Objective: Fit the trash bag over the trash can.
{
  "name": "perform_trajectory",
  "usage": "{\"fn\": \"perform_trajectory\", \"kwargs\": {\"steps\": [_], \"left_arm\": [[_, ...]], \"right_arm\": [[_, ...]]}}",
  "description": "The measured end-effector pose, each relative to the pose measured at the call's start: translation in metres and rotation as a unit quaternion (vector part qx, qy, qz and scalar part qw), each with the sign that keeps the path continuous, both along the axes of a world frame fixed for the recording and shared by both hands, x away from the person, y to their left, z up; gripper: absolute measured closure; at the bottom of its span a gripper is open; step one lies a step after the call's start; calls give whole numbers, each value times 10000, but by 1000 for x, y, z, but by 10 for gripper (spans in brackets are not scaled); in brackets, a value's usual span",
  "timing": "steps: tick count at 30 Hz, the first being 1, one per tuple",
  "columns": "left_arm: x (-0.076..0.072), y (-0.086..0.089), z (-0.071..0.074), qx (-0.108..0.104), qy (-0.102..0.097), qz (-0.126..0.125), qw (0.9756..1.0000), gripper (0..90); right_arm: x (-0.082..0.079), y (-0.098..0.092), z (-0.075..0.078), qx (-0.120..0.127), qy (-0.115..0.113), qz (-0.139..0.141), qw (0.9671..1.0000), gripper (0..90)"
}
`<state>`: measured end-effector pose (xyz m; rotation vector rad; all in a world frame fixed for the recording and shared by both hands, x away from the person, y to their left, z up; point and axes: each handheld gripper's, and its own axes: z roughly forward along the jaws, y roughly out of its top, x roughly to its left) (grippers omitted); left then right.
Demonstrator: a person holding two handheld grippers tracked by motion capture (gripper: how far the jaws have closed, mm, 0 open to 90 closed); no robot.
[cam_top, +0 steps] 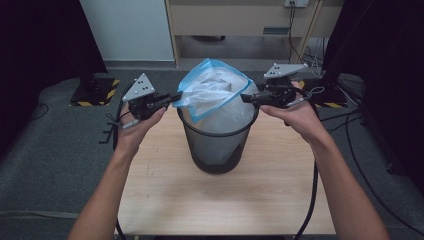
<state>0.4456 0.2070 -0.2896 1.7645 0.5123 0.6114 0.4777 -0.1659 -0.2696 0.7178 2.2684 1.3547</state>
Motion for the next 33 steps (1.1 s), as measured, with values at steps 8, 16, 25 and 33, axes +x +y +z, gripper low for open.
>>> {"fn": "perform_trajectory", "kwargs": {"steps": [8,16,25,33], "left_arm": [[9,12,4,-123,69,366,9992,900],[23,35,1,-191,207,696,9972,900],[24,49,-1,-168,242,871,9958,900],[20,63,-10,-154,307,1015,9942,900]], "right_arm": [[-1,-6,3,81,80,88,9999,889],[2,-37,9,674,419,-130,9968,900],[10,-54,4,659,651,-434,9948,900],[11,-62,0,594,728,-550,9941,900]]}}
